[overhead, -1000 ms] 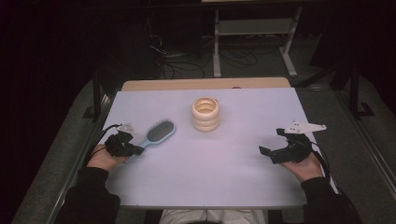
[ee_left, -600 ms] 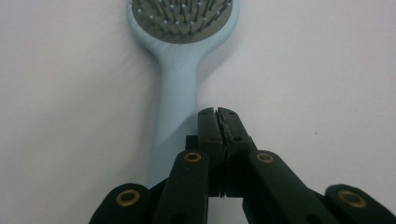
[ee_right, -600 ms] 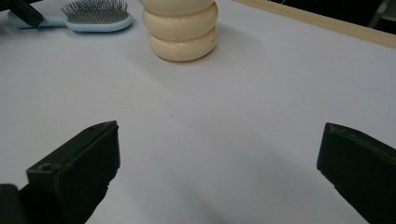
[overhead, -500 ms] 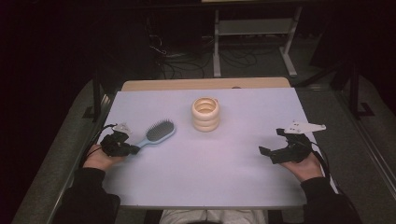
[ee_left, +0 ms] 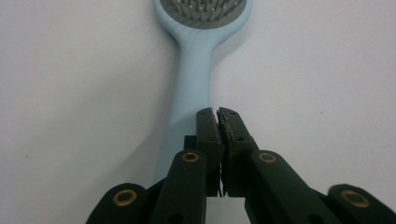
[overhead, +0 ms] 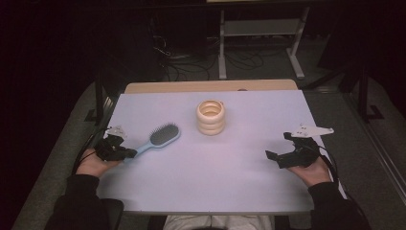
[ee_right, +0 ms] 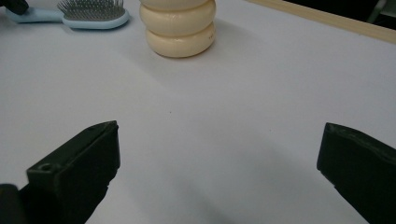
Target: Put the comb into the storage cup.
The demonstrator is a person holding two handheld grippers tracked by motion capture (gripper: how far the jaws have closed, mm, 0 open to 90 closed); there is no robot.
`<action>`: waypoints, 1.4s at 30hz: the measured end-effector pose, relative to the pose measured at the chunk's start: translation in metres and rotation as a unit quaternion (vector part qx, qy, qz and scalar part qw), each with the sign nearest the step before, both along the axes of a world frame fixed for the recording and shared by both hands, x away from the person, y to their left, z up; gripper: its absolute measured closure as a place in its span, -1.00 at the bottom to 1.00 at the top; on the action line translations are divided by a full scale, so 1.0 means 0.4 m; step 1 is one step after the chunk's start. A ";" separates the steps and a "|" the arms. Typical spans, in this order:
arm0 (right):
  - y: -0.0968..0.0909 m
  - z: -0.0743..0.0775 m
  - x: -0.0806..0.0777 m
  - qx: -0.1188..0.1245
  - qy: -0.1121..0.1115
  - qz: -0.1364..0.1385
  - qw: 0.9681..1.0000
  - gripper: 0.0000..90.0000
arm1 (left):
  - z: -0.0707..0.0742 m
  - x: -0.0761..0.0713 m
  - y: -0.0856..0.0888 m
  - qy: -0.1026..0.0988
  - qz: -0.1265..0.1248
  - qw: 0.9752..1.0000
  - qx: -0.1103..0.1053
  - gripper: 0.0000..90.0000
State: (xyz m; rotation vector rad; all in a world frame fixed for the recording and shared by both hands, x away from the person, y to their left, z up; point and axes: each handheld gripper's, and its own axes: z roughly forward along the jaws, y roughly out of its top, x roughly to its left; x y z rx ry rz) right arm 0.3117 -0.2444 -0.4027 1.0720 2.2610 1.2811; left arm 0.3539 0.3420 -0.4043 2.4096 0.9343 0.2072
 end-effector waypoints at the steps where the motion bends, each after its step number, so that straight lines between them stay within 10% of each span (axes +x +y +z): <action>1: 0.000 0.000 0.000 0.000 0.000 0.000 1.000 -1.00 | 0.003 0.000 0.006 0.000 -0.001 1.000 -0.005 0.91; 24: 0.001 -0.002 0.002 -0.003 0.001 0.002 1.000 -1.00 | 0.129 0.035 -0.036 -0.021 -0.071 0.997 0.001 -0.13; 37: 0.000 -0.003 0.004 -0.003 0.002 0.003 1.000 -1.00 | 0.092 0.079 -0.050 -0.006 -0.053 0.998 0.029 -0.97; 42: 0.002 -0.004 0.004 -0.002 0.005 0.005 1.000 -1.00 | 0.085 0.091 -0.065 0.002 -0.059 0.998 0.020 -1.00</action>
